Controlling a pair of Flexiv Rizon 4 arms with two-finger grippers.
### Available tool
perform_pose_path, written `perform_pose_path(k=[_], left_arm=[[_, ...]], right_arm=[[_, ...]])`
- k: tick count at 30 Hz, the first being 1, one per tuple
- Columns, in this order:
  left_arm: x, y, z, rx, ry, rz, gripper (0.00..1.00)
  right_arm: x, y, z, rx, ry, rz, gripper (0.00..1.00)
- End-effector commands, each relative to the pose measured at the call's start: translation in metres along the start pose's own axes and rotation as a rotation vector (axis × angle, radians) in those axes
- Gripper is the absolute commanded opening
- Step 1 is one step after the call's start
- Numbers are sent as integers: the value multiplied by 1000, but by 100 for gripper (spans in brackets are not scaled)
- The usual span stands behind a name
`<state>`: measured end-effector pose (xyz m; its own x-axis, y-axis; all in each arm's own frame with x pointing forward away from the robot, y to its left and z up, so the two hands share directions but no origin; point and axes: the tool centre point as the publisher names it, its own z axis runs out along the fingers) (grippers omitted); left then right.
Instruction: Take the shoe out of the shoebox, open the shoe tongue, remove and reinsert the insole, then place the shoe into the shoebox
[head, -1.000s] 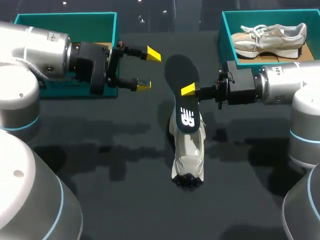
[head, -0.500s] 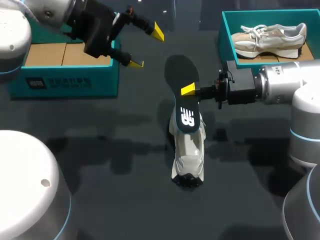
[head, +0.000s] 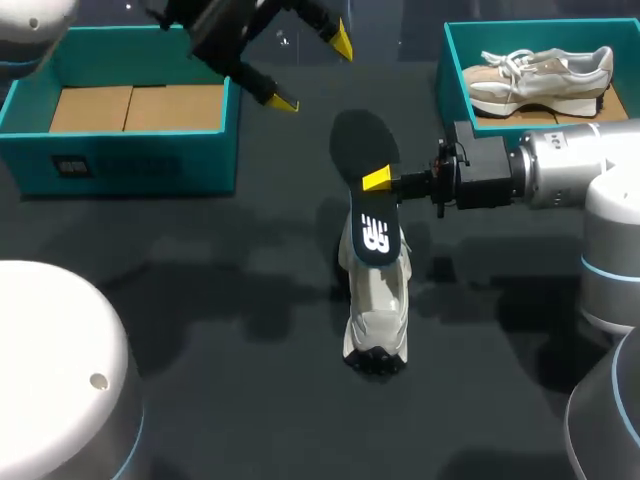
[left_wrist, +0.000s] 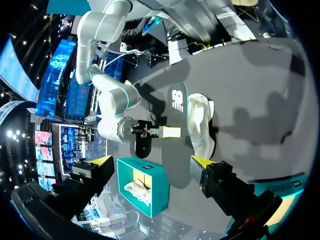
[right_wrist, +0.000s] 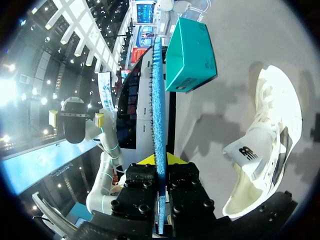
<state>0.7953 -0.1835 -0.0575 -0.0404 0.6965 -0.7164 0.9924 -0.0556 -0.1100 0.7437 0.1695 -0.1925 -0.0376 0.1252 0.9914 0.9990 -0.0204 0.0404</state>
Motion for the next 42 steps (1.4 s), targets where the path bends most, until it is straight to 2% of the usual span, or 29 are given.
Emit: perform_pose_path(k=[1,3,4,8,13,26,42], left_arm=[[-24,12,8,51,332,-15,100],[-28,12,11,60,406,-34,100],[-30,12,14,35,449,-36,100],[-35,12,24,18,582,-57,100],[-38,15,28,-3,676,-73,100],[-36,21,29,-36,780,-98,100],[-37,22,34,-47,789,-121,100]], right_arm=[[0,-1,1,-2,-2,1,0],[0,-1,1,-2,-2,1,0],[0,-1,1,-2,-2,1,0],[0,-1,1,-2,-2,1,0],[0,-1,1,-2,-2,1,0],[0,-1,1,-2,-2,1,0],[0,-1,1,-2,-2,1,0]])
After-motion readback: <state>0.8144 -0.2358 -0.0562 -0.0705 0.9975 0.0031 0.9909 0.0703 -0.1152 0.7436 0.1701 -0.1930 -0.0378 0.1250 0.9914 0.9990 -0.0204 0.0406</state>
